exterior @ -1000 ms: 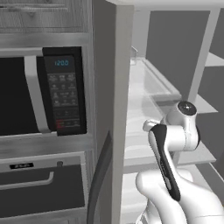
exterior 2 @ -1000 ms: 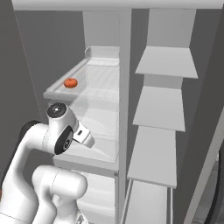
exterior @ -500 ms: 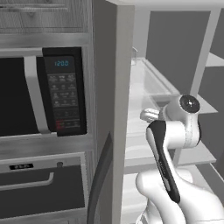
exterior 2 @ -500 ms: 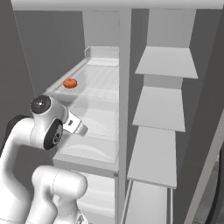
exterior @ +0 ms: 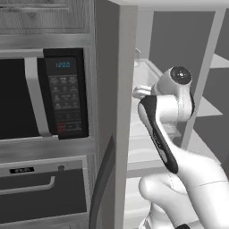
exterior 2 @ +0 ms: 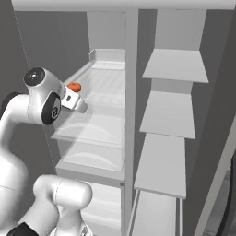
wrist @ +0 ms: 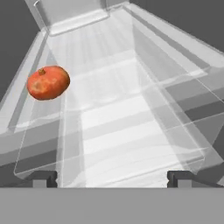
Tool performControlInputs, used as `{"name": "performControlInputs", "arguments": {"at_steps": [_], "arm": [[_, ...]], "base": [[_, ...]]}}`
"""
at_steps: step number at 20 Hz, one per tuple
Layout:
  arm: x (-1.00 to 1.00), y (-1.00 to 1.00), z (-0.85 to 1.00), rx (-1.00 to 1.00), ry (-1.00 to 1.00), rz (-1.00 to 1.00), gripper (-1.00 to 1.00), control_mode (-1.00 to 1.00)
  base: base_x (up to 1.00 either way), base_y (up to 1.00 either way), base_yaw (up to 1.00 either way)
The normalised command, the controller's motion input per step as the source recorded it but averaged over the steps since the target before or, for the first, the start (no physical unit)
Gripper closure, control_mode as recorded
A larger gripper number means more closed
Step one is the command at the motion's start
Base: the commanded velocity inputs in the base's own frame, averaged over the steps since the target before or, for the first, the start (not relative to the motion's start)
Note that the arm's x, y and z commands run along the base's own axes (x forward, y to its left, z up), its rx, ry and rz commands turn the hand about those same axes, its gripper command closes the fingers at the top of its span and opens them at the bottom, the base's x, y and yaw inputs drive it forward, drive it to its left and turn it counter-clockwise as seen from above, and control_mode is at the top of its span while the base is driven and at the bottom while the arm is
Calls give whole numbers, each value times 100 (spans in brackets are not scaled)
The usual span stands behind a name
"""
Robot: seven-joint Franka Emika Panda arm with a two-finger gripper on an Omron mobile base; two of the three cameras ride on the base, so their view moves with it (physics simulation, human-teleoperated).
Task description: Take the sweet potato and squash from the fridge shelf and place them in the freezer drawer to begin freezing them.
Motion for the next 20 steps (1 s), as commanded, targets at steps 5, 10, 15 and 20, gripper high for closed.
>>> {"name": "performControlInputs", "arguments": {"at_steps": [5, 10, 15, 20], "arm": [[30, 7, 54, 0, 31, 13, -100, -100], [14, 23, -18, -5, 0, 0, -100, -100], [73, 48, -35, -1, 0, 0, -100, -100], [76, 25, -20, 0, 0, 0, -100, -100]], "base": [[0, 0, 0], [0, 0, 0], [0, 0, 0], [0, 0, 0]]}}
